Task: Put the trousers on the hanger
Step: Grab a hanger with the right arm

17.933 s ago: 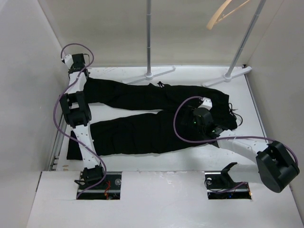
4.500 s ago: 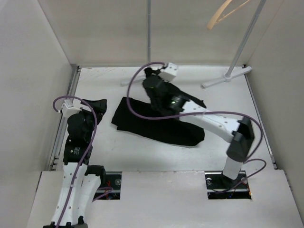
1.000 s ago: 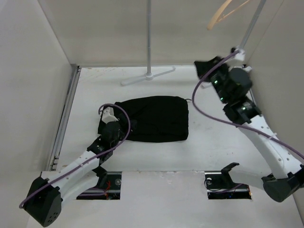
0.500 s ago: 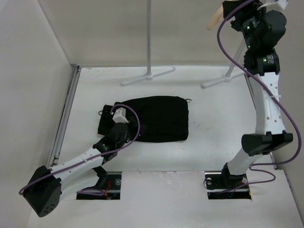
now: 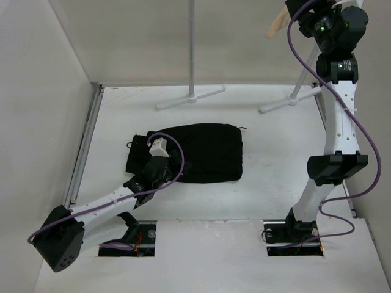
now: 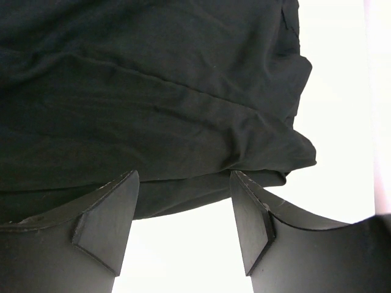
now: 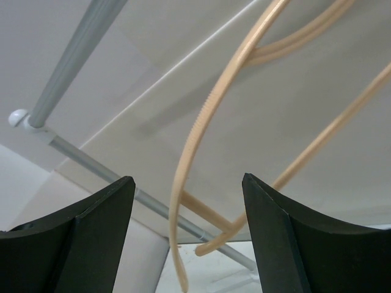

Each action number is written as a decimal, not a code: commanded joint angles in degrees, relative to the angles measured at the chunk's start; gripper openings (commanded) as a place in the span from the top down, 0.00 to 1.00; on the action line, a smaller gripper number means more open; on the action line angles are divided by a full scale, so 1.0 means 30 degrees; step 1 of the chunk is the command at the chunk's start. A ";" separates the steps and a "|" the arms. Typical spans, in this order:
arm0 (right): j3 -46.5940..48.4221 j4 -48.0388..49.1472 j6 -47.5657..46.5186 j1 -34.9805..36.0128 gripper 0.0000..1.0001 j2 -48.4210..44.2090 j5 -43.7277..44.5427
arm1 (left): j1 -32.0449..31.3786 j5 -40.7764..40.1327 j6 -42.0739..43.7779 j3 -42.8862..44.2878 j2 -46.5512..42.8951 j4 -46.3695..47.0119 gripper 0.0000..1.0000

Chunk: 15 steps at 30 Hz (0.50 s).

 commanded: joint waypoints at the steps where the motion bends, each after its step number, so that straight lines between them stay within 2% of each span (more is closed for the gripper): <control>1: 0.1299 0.2160 0.1191 -0.0028 0.24 0.0510 -0.0970 | -0.0106 0.0149 0.0297 0.0800 0.0176 0.0759 0.41; 4: 0.2237 0.2220 0.2070 -0.0262 0.26 0.1564 -0.1174 | -0.0076 0.0207 0.0297 0.0800 0.0176 0.0759 0.41; 10: 0.4023 0.3303 0.3564 -0.0409 0.38 0.3235 -0.1615 | 0.0275 0.0236 0.0297 0.0771 0.0205 0.0759 0.41; 15: 0.5491 0.3829 0.4533 -0.0584 0.56 0.4291 -0.2316 | 0.0334 0.0325 0.0297 0.0829 0.0322 0.0759 0.41</control>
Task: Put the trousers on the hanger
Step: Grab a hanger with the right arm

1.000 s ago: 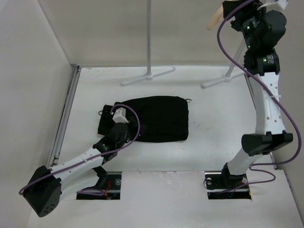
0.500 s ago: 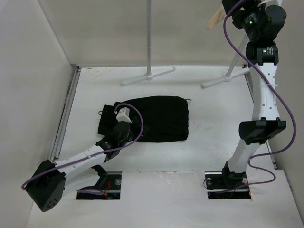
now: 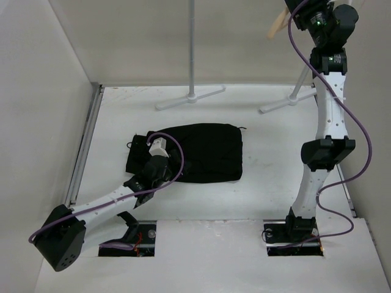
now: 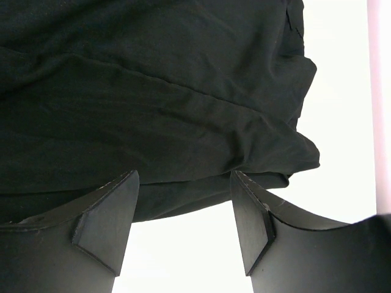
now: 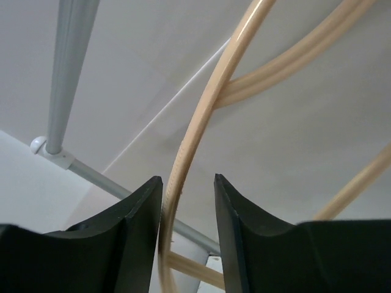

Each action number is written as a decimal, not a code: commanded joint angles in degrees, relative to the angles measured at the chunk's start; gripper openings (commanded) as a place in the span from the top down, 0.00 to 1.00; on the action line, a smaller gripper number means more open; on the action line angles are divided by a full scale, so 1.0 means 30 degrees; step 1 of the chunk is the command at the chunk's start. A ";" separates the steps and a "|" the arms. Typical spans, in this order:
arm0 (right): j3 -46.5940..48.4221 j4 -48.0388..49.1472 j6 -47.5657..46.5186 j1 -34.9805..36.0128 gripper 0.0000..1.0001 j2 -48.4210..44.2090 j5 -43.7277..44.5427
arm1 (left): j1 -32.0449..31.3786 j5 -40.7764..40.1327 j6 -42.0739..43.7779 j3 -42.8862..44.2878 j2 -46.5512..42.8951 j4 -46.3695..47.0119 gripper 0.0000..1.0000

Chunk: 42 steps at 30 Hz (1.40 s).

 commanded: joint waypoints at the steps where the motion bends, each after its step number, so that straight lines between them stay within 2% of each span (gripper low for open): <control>1: 0.1390 0.2030 0.1095 -0.0191 0.59 -0.0094 -0.0897 | 0.0108 0.0164 0.0268 0.0757 0.0053 0.0657 0.41; 5: 0.1361 0.2617 0.1154 -0.0104 0.72 -0.0269 -0.1014 | 0.0137 0.0164 0.0268 0.0698 -0.0005 0.0657 0.41; 9: 0.1361 0.3437 0.1154 -0.0103 0.78 -0.0503 -0.1570 | 0.0167 0.0164 0.0209 0.0523 -0.0064 0.0657 0.41; 17: 0.0778 0.4171 0.1329 -0.0074 0.83 -0.1410 -0.2626 | 0.0167 0.0135 0.0092 0.0259 -0.0298 0.0657 0.41; 28: -0.5341 0.6834 0.2033 0.0423 0.84 -0.3168 -0.4675 | 0.0166 -0.0099 -0.0054 -0.0093 -0.1469 0.0160 0.41; 42: -1.4543 1.0087 0.1038 0.1273 0.85 -0.7268 -0.5408 | 0.0606 -0.0187 0.0121 0.0667 -0.2964 -0.0749 0.41</control>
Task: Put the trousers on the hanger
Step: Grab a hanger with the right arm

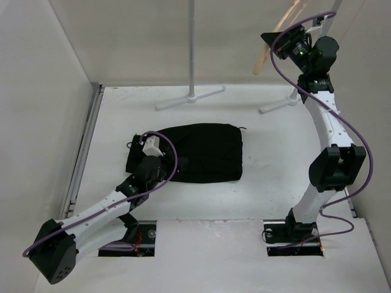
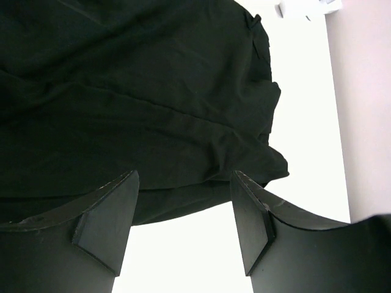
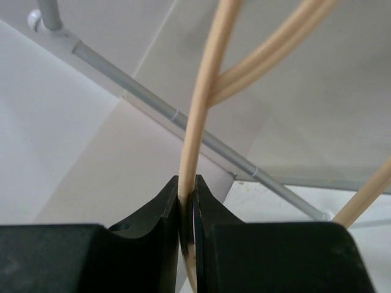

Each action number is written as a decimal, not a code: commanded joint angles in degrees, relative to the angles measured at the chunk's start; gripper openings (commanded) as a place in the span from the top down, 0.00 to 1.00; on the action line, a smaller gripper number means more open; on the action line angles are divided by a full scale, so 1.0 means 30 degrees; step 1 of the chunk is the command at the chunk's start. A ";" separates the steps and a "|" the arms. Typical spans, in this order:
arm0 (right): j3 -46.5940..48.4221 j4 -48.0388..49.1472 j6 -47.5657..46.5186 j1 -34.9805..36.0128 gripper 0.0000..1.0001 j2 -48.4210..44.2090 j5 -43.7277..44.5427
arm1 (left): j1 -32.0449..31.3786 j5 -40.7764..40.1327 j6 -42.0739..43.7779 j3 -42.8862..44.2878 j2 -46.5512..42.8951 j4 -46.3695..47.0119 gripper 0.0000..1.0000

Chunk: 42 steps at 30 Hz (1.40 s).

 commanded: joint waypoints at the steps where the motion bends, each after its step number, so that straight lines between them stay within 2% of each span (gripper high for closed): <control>1: -0.1198 0.2417 -0.0470 0.0326 0.86 -0.1922 -0.0833 | 0.0067 -0.0173 0.0136 0.0799 -0.0342 -0.0014 0.41; 5: -0.3333 0.2681 -0.0852 0.0326 0.86 -0.3297 -0.1098 | -0.0226 -0.0173 0.0165 0.1297 -0.0283 -0.0014 0.41; 8: -0.6729 0.3325 -0.1671 0.0735 0.86 -0.5113 -0.1128 | -0.0401 0.0031 0.0136 0.1853 -0.0166 0.0103 0.41; 12: -1.2965 0.3883 -0.3251 0.1905 0.87 -0.8333 -0.0573 | -0.0723 0.0587 0.0136 0.3403 0.0243 -0.0014 0.45; 17: -1.9034 0.2803 -0.5653 0.4188 0.87 -1.1734 0.2089 | -0.1455 0.1788 0.0136 0.5922 0.1852 0.0132 0.52; 24: -2.4486 0.1099 -0.6948 0.7647 0.87 -1.5806 0.5462 | -0.3621 0.1732 0.0517 0.8561 0.4518 0.0658 0.52; 28: -2.6277 0.1188 -0.6713 0.8411 0.87 -1.6981 0.5727 | -0.5145 0.1761 0.0750 0.9557 0.6129 0.1246 0.46; 32: -2.7304 0.1597 -0.6654 0.9377 0.88 -1.7628 0.5903 | -0.5791 0.1703 0.1131 1.0554 0.7974 0.1421 0.42; 42: -2.7775 0.1715 -0.6537 1.1399 0.87 -1.8008 0.5962 | -0.5793 0.1614 0.2448 1.2780 1.1462 0.1979 0.42</control>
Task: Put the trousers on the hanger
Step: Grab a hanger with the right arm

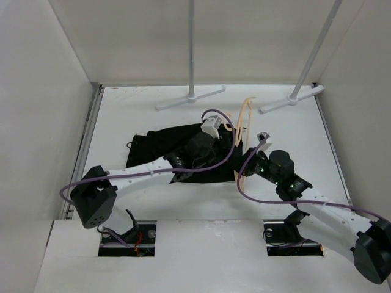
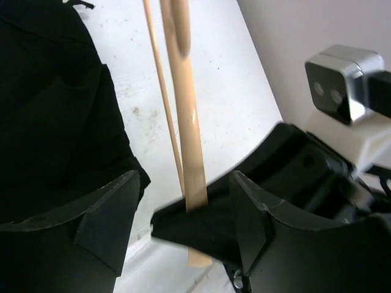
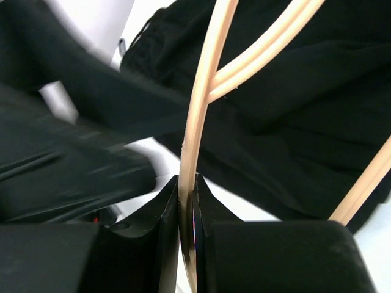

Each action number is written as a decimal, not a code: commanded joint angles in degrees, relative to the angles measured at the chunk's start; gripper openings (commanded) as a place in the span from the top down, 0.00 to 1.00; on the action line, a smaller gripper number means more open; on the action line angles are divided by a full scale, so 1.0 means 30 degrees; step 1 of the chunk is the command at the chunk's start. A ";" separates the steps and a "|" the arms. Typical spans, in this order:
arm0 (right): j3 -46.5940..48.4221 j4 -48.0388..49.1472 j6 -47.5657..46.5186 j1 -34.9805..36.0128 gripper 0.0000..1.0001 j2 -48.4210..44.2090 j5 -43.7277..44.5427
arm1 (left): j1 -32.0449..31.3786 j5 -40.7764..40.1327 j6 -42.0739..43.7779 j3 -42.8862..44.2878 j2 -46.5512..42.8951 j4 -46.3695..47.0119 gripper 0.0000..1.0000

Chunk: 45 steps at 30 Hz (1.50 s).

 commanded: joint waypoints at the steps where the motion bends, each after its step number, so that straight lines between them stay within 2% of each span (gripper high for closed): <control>1: 0.0115 0.1555 -0.0344 0.0501 0.87 -0.0749 0.0294 | -0.0037 -0.0047 0.1029 0.1649 0.0462 0.1104 0.42; 4: 0.0173 0.1408 -0.0344 0.0560 0.87 -0.0925 0.0148 | -0.0096 -0.0047 0.1322 0.2324 0.1196 0.1104 0.44; 11: -0.0295 0.1320 -0.0197 0.0619 0.87 -0.1102 0.0030 | 0.0138 -0.0486 0.1411 0.2823 0.1900 0.1104 0.61; 15: -0.0354 0.0999 -0.0022 0.0619 0.88 -0.1189 0.0030 | 0.0314 -0.0808 0.1615 0.2677 0.1784 0.1717 0.62; 17: -0.0383 0.0939 0.0037 0.0619 0.88 -0.1335 0.0030 | 0.0431 -0.0808 0.1645 0.2473 0.1696 0.2302 0.70; 20: -0.0384 0.0531 0.0125 0.0589 0.86 -0.1540 0.0088 | 0.0432 -0.0837 0.1587 0.2471 0.1696 0.2453 0.91; 23: -0.0179 -0.0114 0.0067 0.0385 0.81 -0.1745 0.0293 | 0.0227 -0.0983 0.1558 0.2589 0.1638 0.2219 0.98; 25: 0.0026 -0.0552 0.0066 0.0326 0.74 -0.1833 0.0672 | -0.0006 -0.1741 0.1557 0.2647 0.1462 0.1926 1.00; 28: 0.0494 -0.1722 -0.0196 0.0384 0.50 -0.2243 0.2339 | -0.0300 -0.3264 0.1528 0.2910 0.1228 0.0874 1.00; 30: 0.0991 -0.2776 -0.0576 0.0413 0.37 -0.2681 0.3249 | -0.0563 -0.4290 0.1470 0.3232 0.1198 -0.0004 1.00; 32: 0.1518 -0.3685 -0.0899 0.0763 0.32 -0.3034 0.4011 | -0.0827 -0.5082 0.1382 0.3583 0.1198 -0.0738 1.00; 35: 0.2281 -0.4742 -0.1163 0.1291 0.32 -0.3240 0.4950 | -0.1266 -0.6108 0.1119 0.3936 0.1344 -0.1326 1.00; 40: 0.2751 -0.4658 -0.1194 0.1848 0.34 -0.2334 0.5333 | -0.1970 -0.6813 0.0680 0.4229 0.1490 -0.1357 1.00; 43: 0.2956 -0.4306 -0.1193 0.2112 0.42 -0.1719 0.5421 | -0.2117 -0.6903 0.0358 0.4317 0.1549 -0.1444 1.00; 45: 0.3044 -0.4072 -0.1222 0.2259 0.55 -0.1425 0.5479 | -0.2146 -0.6785 0.0181 0.4317 0.1549 -0.1532 1.00</control>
